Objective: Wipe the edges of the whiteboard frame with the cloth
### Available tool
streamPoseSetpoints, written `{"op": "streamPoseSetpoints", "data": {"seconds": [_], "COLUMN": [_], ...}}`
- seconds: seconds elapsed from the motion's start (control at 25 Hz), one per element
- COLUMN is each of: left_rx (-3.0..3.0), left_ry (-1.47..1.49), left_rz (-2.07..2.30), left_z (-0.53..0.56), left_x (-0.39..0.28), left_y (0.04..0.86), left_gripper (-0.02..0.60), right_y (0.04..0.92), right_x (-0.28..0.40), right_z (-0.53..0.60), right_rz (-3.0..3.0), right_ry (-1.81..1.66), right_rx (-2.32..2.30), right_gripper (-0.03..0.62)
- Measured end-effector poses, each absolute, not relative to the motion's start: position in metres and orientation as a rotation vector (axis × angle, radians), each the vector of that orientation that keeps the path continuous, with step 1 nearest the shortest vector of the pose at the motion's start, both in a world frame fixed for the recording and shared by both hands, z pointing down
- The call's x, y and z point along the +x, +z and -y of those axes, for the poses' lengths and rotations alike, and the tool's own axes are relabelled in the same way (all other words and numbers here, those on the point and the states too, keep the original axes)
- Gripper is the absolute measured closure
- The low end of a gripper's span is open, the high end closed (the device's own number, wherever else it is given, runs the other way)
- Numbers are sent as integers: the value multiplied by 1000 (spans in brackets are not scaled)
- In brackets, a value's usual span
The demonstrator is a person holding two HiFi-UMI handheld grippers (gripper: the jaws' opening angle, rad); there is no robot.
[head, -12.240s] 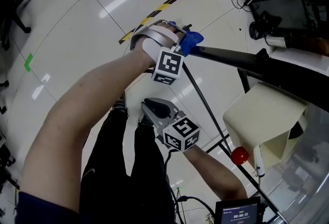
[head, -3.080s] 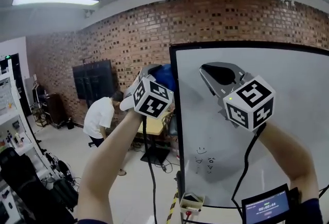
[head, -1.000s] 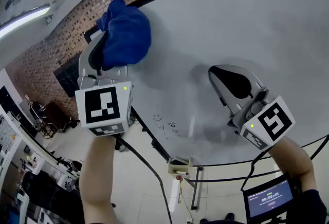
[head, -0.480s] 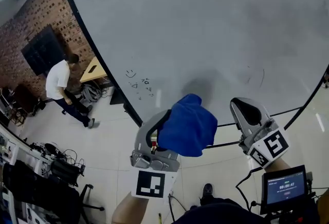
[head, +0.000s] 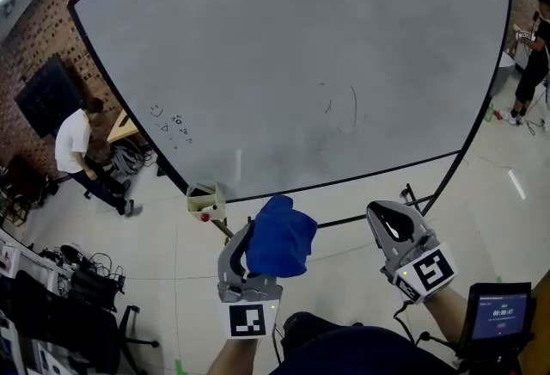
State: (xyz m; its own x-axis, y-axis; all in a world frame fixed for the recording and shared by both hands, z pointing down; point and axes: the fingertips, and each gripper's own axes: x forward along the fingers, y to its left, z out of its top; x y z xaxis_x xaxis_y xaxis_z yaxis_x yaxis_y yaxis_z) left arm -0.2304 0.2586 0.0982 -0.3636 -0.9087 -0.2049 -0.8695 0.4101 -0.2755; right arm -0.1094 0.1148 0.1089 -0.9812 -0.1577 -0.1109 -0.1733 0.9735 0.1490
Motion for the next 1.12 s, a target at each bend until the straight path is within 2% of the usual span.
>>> {"op": "streamPoseSetpoints", "data": {"seconds": [0.16, 0.52, 0.8, 1.12], "left_rx": [-1611, -1704, -1826, -1944], "left_ry": [-209, -285, -205, -243], "left_rz": [-2340, -2285, -2350, -2379], "left_z": [-239, -233, -262, -323], "left_x": [-183, -136, -120, -107], "left_y": [108, 129, 156, 199], "left_gripper": [482, 482, 482, 482], "right_y": [129, 131, 161, 183], "right_x": [-73, -33, -18, -12], "right_z": [-103, -84, -130, -202], "right_rz": [-3076, -2999, -3027, -3051], "right_ry": [226, 109, -73, -108], "right_rx": [-239, -410, -395, -395], "right_gripper": [576, 576, 576, 576]}}
